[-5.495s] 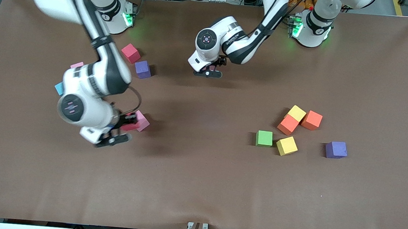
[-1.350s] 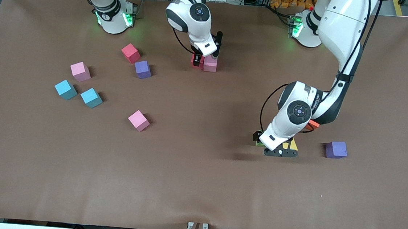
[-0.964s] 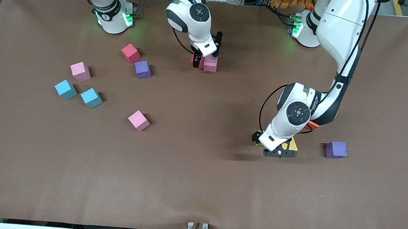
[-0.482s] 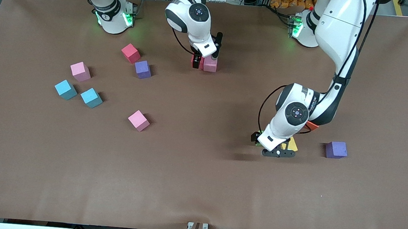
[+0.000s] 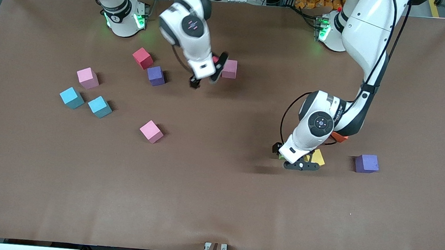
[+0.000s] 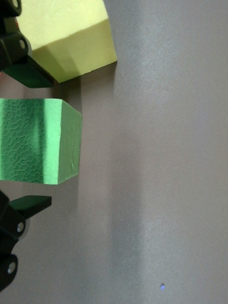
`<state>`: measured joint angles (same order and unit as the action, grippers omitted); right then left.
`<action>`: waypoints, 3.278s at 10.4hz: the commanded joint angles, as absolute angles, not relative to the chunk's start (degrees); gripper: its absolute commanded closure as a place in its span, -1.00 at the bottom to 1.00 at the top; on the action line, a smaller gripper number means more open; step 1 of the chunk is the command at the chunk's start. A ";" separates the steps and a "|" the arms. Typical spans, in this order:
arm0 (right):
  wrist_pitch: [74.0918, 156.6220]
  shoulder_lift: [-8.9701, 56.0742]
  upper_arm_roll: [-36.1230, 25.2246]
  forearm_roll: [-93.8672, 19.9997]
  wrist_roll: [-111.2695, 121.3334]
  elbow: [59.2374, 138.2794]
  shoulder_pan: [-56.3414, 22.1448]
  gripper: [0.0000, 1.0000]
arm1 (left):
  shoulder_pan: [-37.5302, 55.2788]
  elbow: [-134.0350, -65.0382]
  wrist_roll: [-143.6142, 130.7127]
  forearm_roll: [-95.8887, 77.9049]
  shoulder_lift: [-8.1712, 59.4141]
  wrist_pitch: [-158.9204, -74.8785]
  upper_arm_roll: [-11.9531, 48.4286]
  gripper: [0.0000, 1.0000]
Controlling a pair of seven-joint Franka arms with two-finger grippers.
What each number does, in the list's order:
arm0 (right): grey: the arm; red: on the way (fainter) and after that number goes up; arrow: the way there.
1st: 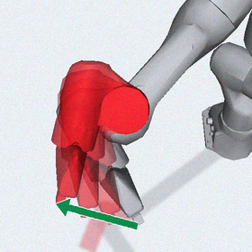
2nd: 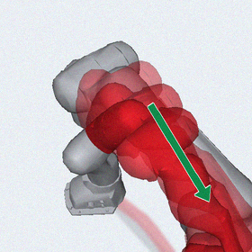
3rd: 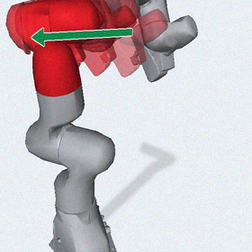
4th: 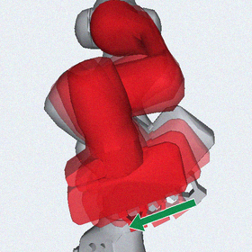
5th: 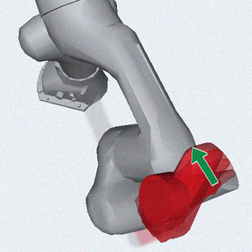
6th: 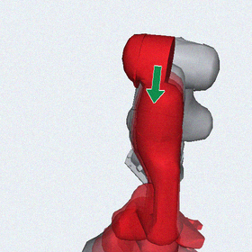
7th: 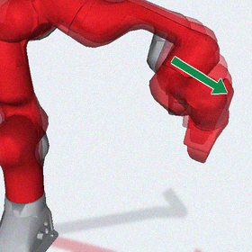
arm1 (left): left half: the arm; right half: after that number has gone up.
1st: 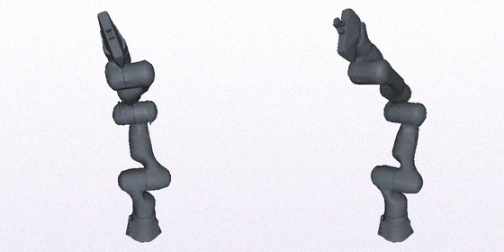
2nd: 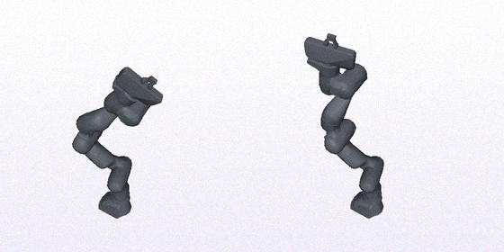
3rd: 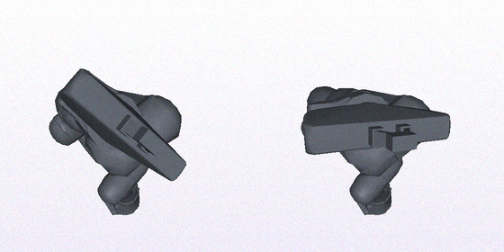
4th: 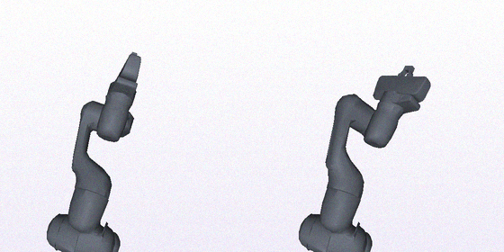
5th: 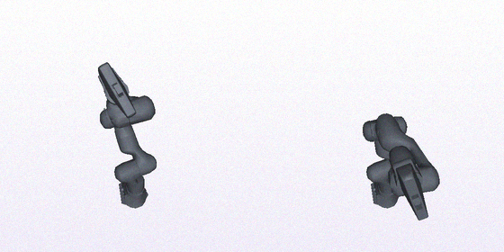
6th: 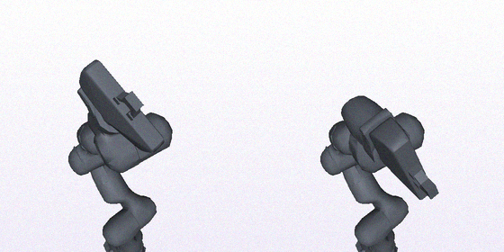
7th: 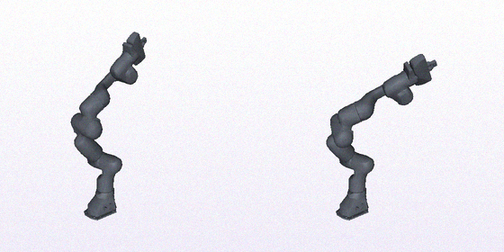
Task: Form number 2 with 11 blocks
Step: 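Grasp the light pink block with the right gripper while the left gripper lifts green, then carry the green block with the left gripper and lower it against the pink block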
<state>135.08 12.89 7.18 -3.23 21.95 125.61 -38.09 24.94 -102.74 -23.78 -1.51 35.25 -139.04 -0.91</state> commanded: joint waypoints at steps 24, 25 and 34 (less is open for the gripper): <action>139.03 28.47 0.53 -1.85 21.97 112.14 -21.71 -1.00 | 25.58 -114.58 10.19 2.19 23.32 -133.42 6.66 0.21; 140.52 28.48 0.53 -1.85 21.97 112.93 -21.71 -1.00 | 25.58 -117.65 11.41 2.98 20.68 -134.03 8.68 0.19; 138.01 26.81 0.35 -1.85 19.09 110.75 -23.99 0.65 | 28.30 -134.64 16.35 8.16 14.94 -149.15 21.52 0.41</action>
<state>140.27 28.39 0.65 -1.65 21.29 111.42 -23.16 27.92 -132.82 15.70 6.12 16.71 -148.33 20.41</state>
